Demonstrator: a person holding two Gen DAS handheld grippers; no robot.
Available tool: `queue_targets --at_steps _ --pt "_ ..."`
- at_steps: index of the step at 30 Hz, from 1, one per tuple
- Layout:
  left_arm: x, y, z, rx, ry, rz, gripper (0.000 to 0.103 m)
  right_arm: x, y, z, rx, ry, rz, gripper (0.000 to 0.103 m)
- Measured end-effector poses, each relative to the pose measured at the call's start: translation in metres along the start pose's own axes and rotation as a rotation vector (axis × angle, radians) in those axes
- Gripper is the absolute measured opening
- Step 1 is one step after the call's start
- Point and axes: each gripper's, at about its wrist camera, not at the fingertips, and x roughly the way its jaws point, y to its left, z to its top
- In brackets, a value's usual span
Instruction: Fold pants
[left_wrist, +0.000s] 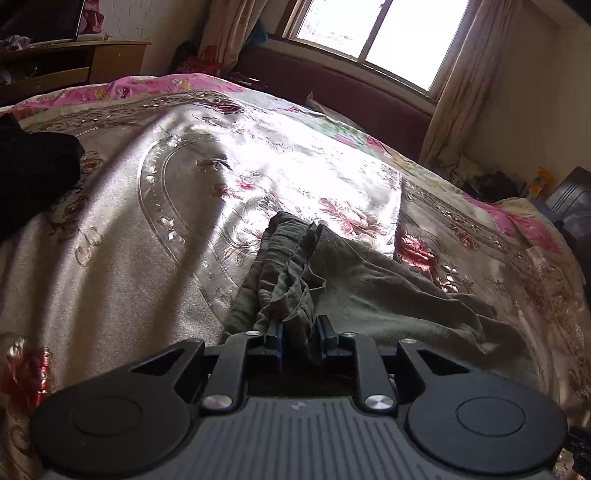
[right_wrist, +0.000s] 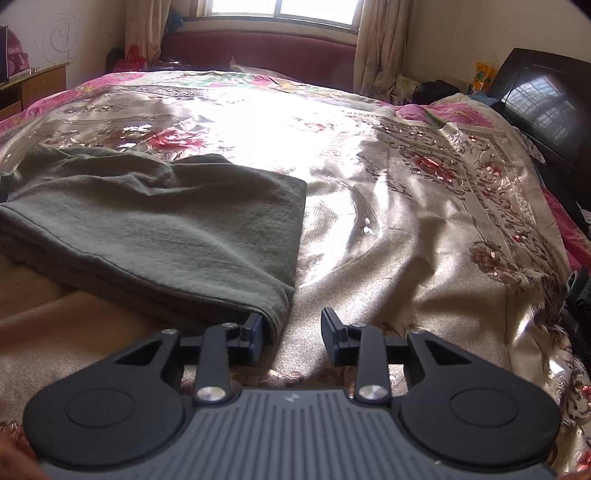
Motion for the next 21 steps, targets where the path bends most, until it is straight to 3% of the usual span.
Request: queue_targets --at_steps 3,6,10,14,18,21 --pt "-0.016 0.006 0.003 0.013 -0.033 0.051 0.039 -0.015 -0.002 0.012 -0.037 -0.056 0.002 0.034" --pt "-0.024 0.010 0.008 0.074 -0.052 0.131 0.039 -0.003 0.000 0.036 -0.050 -0.072 0.035 0.034" --pt "-0.038 0.008 0.016 0.139 -0.114 0.153 0.039 -0.004 -0.002 0.045 -0.022 -0.075 0.102 0.034" --pt "-0.022 -0.031 0.021 0.193 -0.136 0.004 0.039 0.017 0.010 0.052 0.000 -0.088 0.110 0.034" --pt "0.012 -0.087 0.014 0.291 -0.117 -0.155 0.039 0.070 0.027 0.078 0.042 -0.084 0.216 0.034" --pt "0.043 -0.105 0.008 0.318 -0.065 -0.217 0.040 0.113 0.034 0.093 0.063 -0.024 0.280 0.032"
